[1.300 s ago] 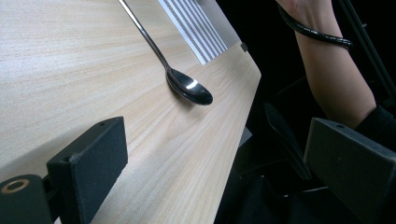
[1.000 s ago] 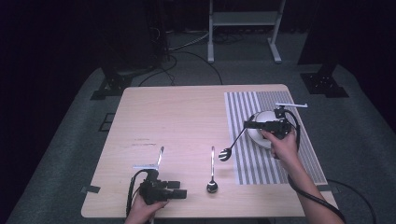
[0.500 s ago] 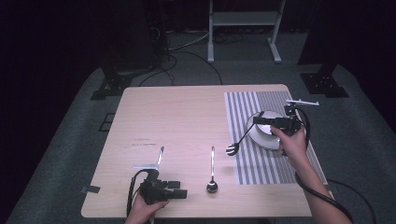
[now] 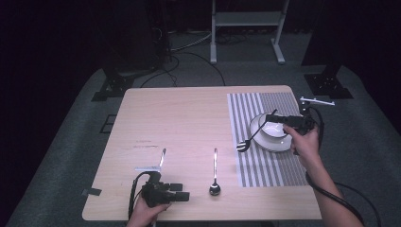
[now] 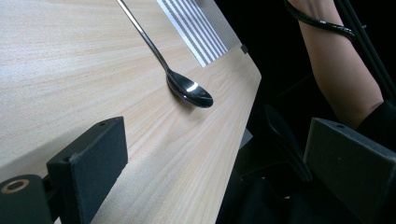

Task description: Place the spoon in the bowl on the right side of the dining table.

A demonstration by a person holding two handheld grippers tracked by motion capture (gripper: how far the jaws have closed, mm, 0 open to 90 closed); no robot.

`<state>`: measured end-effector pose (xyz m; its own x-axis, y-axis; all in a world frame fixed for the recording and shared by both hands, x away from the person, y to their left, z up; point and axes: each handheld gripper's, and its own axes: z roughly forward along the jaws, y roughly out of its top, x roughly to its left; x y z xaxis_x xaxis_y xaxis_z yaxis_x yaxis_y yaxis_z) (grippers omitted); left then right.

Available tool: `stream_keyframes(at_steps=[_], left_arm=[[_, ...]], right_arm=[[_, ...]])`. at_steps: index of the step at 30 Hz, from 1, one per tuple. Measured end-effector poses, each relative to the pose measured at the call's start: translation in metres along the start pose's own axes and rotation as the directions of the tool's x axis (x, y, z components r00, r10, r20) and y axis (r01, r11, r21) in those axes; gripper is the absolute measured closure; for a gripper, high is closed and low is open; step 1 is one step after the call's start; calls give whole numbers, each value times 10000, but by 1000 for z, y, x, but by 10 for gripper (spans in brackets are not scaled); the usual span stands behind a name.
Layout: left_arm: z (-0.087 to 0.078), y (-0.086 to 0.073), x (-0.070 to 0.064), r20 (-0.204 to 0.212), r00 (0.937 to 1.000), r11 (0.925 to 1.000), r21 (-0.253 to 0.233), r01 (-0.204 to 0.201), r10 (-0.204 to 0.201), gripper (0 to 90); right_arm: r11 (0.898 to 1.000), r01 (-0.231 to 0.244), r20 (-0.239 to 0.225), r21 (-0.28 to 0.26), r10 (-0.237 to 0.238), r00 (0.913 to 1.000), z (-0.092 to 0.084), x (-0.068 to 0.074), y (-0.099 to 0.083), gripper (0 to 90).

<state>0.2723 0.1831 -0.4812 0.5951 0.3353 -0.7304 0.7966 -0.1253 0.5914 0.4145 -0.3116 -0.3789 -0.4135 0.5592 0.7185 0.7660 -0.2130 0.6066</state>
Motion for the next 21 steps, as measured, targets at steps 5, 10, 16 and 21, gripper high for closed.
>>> stream_keyframes(at_steps=[5,10,16,21], left_arm=[[0,0,0,-9,10000,10000,25,-12,12,48],[0,0,0,-23,10000,10000,22,-21,21,48],[0,0,0,-15,10000,10000,34,-24,24,48],[1,0,0,-18,10000,10000,39,-26,26,48]], right_arm=[[9996,-129,141,-244,133,9998,-7,-4,3,888],[9986,-228,299,-469,243,9993,-14,-10,6,888],[9955,-442,515,-836,486,9975,-21,-17,9,888],[9926,-551,668,-1087,626,9958,-28,-20,12,888]])
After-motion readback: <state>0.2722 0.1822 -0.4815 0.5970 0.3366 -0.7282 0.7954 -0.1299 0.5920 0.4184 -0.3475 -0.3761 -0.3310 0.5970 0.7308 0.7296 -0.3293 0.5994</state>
